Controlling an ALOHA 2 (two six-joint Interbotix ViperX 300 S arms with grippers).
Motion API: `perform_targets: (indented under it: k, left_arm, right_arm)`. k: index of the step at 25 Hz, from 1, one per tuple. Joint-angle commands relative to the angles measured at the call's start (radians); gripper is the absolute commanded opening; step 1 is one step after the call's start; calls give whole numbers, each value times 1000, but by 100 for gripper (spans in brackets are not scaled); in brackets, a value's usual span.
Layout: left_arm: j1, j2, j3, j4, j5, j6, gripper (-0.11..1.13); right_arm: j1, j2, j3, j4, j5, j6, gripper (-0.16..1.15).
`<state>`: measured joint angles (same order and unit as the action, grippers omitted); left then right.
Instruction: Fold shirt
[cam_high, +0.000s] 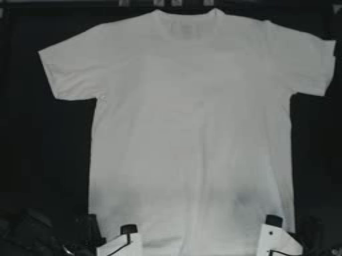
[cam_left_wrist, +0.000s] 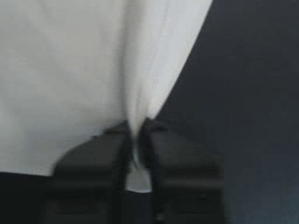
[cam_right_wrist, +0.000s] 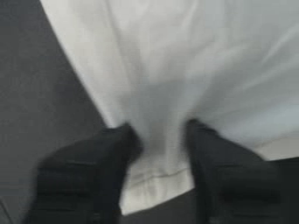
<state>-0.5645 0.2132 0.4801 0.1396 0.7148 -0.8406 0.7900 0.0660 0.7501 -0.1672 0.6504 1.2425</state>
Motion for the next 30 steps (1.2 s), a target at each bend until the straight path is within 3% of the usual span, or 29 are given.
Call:
perform_targets:
  k: [1, 3, 6, 11, 13, 17, 20, 27, 30]
  left_arm:
    - [-5, -8, 9, -9, -5, 6, 4]
    - [-6, -11, 9, -9, -6, 8, -7]
    - [-9, -17, 0, -9, 3, 11, 6]
    - [-32, -55, -29, -2, 35, 2, 7]
    - [-49, -66, -58, 17, 86, -15, 7]
    - [-106, -74, -147, 133, 252, -117, 7]
    - [-146, -91, -196, 186, 333, -190, 7]
    - [-225, -97, -304, 196, 526, -285, 7]
    - [-256, -89, -350, 229, 588, -321, 7]
  right_arm:
    - [3, 3, -6, 32, -26, -35, 11]
    - [6, 3, -11, 37, -23, -51, -7]
    - [6, 0, -26, 41, -9, -58, 4]
    - [12, -40, -72, 9, 55, -37, 7]
    - [18, -61, -95, -2, 106, -26, 7]
    - [38, -91, -156, -48, 225, 8, 7]
    - [60, -106, -195, -98, 279, 57, 7]
    - [126, -155, -245, -152, 362, 209, 7]
    - [155, -163, -278, -181, 417, 255, 7]
